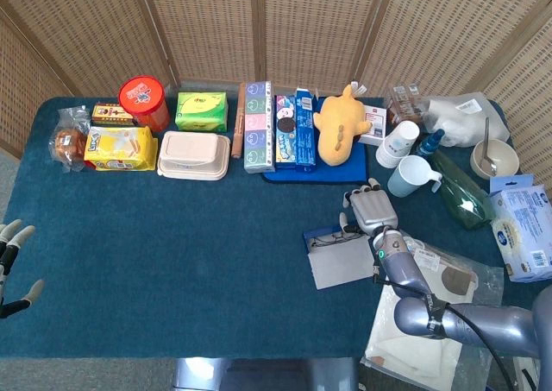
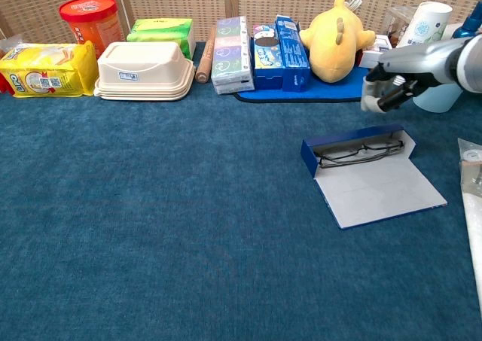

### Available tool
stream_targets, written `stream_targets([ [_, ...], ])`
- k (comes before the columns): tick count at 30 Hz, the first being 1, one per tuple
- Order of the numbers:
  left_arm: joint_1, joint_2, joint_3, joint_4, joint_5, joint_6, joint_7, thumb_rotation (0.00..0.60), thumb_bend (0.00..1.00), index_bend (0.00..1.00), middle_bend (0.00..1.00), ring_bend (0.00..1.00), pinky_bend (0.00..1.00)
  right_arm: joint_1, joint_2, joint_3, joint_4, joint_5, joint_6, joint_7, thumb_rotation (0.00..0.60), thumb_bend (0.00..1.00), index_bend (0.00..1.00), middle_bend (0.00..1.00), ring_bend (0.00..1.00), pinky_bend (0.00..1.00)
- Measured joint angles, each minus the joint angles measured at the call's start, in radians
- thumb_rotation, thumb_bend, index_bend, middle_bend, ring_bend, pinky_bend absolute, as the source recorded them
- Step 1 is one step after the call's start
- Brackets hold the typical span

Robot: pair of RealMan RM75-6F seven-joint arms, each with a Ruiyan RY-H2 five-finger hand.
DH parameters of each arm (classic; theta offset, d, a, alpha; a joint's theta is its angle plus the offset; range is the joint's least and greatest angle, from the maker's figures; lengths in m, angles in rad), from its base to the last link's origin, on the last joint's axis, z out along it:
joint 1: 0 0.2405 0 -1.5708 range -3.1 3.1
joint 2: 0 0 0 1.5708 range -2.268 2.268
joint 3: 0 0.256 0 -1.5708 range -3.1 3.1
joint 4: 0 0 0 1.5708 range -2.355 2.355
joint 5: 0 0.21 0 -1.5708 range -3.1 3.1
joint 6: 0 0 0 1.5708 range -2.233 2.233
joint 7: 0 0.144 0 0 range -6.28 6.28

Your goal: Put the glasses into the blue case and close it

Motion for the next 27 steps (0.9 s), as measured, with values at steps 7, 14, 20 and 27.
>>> stream_targets([
  [7,-0.007,-0.007,-0.001,0.005,-0.001,-0.01,-0.003,0.6,0.28,0.09,0.06,0.0,0.0,0.001,0.036,-0.022,-0.055,0.044,-0.001,-0.04,0.191,0.58,0.33,0.32,0.21,0.08],
  [14,-0.008,-0.011,0.001,0.011,0.007,-0.007,-0.009,0.6,0.28,0.09,0.06,0.0,0.0,0.004,0.055,-0.037,-0.112,0.089,0.007,-0.064,0.189,0.57,0.33,0.32,0.22,0.08],
  [20,-0.004,-0.011,0.004,0.015,0.011,-0.002,-0.016,0.6,0.28,0.09,0.06,0.0,0.0,0.004,0.055,-0.048,-0.161,0.087,0.031,-0.08,0.189,0.57,0.33,0.32,0.22,0.09],
  [27,0.001,-0.01,0.008,0.019,0.016,0.007,-0.024,0.6,0.28,0.09,0.06,0.0,0.0,-0.002,0.051,-0.068,-0.249,0.047,0.076,-0.103,0.189,0.57,0.33,0.32,0.22,0.09],
])
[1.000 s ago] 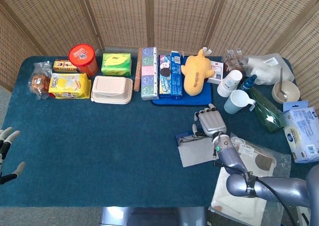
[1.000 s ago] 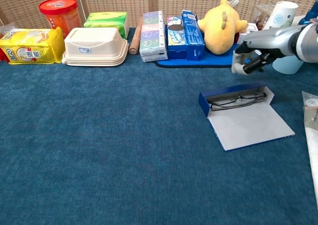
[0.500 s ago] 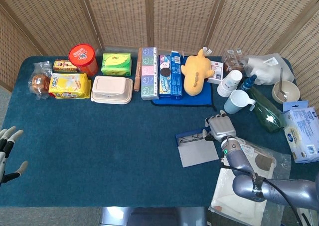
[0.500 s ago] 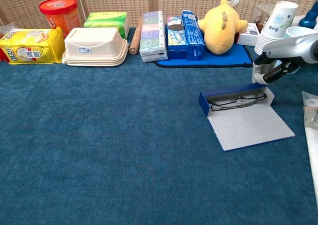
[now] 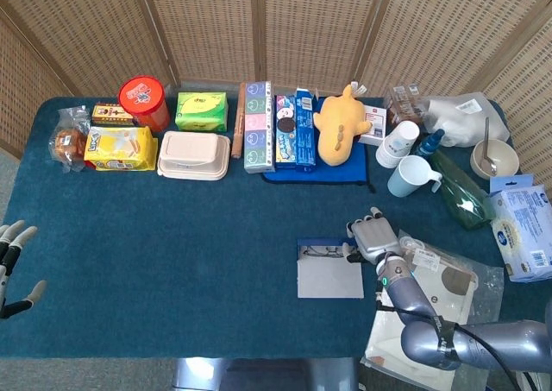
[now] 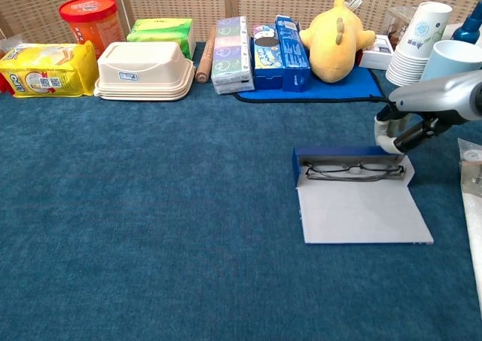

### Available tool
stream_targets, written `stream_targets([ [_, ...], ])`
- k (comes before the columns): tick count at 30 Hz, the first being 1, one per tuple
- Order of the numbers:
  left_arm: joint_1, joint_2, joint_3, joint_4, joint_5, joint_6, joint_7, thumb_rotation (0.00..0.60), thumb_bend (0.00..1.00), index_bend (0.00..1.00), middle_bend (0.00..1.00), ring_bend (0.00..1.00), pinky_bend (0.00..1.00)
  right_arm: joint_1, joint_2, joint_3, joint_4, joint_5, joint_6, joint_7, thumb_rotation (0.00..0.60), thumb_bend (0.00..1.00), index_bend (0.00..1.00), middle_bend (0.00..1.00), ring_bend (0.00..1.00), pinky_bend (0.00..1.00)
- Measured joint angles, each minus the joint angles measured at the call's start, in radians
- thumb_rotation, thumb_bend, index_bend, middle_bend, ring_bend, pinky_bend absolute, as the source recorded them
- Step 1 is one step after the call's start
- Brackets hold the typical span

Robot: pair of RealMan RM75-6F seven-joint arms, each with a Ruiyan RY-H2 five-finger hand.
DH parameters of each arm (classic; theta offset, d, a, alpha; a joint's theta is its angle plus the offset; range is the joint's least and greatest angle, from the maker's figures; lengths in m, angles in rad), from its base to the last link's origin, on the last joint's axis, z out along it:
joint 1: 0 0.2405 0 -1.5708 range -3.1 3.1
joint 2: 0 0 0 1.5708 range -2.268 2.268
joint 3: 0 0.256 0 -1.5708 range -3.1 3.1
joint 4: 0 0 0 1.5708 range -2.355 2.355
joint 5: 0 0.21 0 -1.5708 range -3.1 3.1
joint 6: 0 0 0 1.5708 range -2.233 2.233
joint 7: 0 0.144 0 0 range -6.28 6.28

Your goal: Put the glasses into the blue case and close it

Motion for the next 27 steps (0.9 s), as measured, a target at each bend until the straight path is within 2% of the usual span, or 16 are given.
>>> stream_targets([
  [15,0.022,0.007,0.014,0.008,0.008,0.023,-0.018,0.6,0.28,0.09,0.06,0.0,0.0,-0.03,0.004,-0.036,-0.142,-0.138,0.043,-0.004,0.187,0.57,0.33,0.32,0.22,0.09],
  [20,0.028,0.011,0.017,0.002,0.018,0.033,-0.018,0.6,0.28,0.09,0.06,0.0,0.0,-0.016,-0.016,0.001,-0.108,-0.164,0.009,0.018,0.186,0.57,0.33,0.32,0.22,0.09],
  [27,0.036,0.015,0.022,0.001,0.015,0.037,-0.016,0.6,0.28,0.09,0.06,0.0,0.0,0.048,-0.062,0.047,-0.024,-0.123,-0.079,0.025,0.185,0.58,0.33,0.32,0.22,0.09],
])
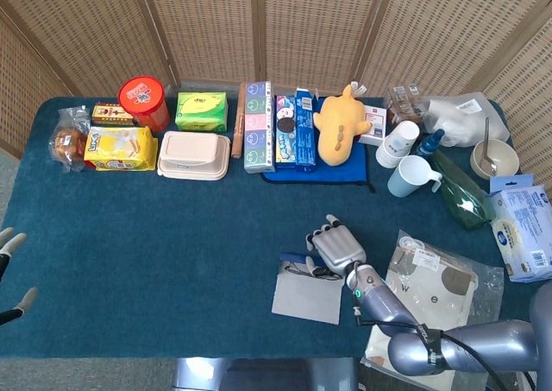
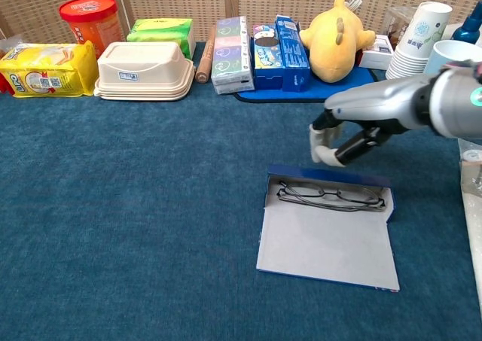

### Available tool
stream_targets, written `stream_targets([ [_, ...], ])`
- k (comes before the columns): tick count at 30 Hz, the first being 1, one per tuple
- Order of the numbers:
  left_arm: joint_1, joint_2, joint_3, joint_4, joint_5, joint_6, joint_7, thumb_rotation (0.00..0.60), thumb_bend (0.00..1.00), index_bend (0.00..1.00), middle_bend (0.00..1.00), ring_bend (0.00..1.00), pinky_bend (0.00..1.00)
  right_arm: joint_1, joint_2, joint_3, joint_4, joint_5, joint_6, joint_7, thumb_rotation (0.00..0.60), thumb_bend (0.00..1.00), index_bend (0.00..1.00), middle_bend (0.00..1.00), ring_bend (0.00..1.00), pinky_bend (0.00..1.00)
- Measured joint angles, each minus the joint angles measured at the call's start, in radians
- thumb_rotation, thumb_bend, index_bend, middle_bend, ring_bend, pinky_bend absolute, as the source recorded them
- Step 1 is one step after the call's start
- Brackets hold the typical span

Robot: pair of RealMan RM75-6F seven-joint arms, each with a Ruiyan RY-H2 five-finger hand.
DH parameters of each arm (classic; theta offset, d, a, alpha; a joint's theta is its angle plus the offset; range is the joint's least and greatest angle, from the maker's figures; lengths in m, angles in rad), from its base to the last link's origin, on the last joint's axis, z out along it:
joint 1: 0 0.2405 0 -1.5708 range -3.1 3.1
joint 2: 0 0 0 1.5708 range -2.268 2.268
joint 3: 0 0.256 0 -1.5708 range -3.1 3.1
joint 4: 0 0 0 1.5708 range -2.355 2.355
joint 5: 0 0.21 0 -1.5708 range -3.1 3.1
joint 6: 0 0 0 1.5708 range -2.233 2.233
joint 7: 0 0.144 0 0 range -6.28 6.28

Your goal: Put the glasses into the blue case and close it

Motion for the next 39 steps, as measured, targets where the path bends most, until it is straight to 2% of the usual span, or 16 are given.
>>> stream_targets([
  [9,0.004,0.0,0.0,0.007,-0.003,0.002,-0.007,0.6,0.28,0.09,0.06,0.0,0.0,0.063,-0.043,0.007,0.036,0.043,-0.049,-0.013,0.188,0.58,0.33,0.32,0.22,0.09],
  [22,0.003,-0.001,-0.001,0.014,-0.002,-0.003,-0.013,0.6,0.28,0.09,0.06,0.0,0.0,0.066,-0.007,-0.035,-0.083,0.015,-0.018,-0.017,0.185,0.58,0.34,0.33,0.23,0.09],
  [31,-0.005,-0.007,-0.003,0.009,0.002,-0.012,-0.006,0.6,0.28,0.08,0.06,0.0,0.0,0.033,0.037,-0.089,-0.183,-0.042,0.06,-0.016,0.173,0.57,0.34,0.33,0.23,0.09],
  [39,-0.007,-0.008,-0.004,0.008,0.002,-0.014,-0.004,0.6,0.28,0.08,0.06,0.0,0.0,0.003,0.083,-0.109,-0.186,-0.044,0.119,-0.013,0.176,0.58,0.34,0.33,0.23,0.09],
])
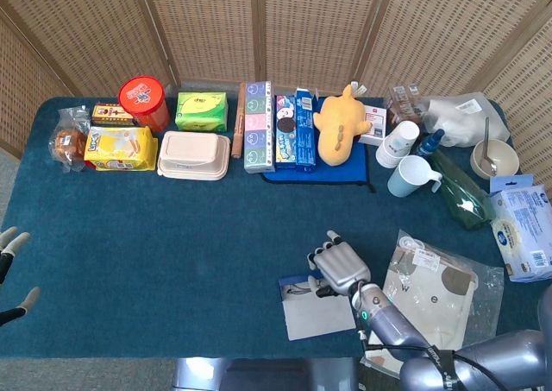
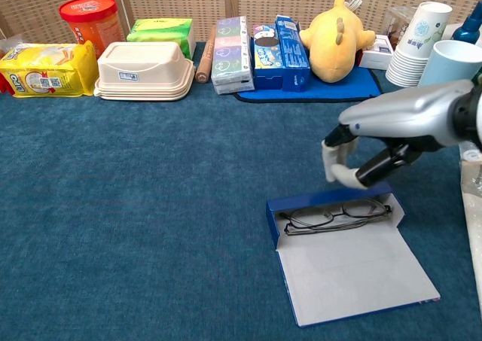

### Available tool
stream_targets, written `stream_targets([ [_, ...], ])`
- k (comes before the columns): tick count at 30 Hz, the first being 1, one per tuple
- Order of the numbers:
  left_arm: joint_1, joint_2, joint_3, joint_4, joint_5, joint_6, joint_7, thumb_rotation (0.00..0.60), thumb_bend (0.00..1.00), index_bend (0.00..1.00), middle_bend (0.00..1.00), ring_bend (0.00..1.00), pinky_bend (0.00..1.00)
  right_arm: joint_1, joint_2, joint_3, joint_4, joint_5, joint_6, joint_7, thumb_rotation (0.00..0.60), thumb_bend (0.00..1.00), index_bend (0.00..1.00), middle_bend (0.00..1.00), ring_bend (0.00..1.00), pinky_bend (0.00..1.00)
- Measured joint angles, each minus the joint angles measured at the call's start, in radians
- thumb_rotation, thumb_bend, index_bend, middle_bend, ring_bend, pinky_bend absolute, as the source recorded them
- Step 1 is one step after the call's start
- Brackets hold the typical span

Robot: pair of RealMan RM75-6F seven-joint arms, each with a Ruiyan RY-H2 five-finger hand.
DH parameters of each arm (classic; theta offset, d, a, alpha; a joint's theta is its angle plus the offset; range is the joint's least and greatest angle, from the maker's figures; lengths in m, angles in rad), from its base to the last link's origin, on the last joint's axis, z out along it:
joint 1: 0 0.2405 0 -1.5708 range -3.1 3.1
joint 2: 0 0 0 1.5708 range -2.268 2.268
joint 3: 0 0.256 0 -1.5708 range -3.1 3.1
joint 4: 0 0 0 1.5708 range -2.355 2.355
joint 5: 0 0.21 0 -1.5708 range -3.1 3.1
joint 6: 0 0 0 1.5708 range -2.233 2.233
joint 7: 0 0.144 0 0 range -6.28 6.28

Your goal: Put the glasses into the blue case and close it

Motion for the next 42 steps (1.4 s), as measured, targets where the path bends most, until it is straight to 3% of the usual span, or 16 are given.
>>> stream_targets([
  [12,-0.005,-0.004,-0.002,0.006,-0.002,-0.008,-0.002,0.6,0.28,0.08,0.06,0.0,0.0,-0.015,0.039,-0.018,0.081,0.079,-0.071,0.038,0.175,0.58,0.34,0.33,0.23,0.09],
  [42,-0.007,-0.013,0.003,0.021,-0.003,-0.017,-0.017,0.6,0.28,0.08,0.06,0.0,0.0,-0.071,0.042,-0.088,-0.096,-0.003,0.027,-0.017,0.166,0.58,0.34,0.33,0.24,0.09],
])
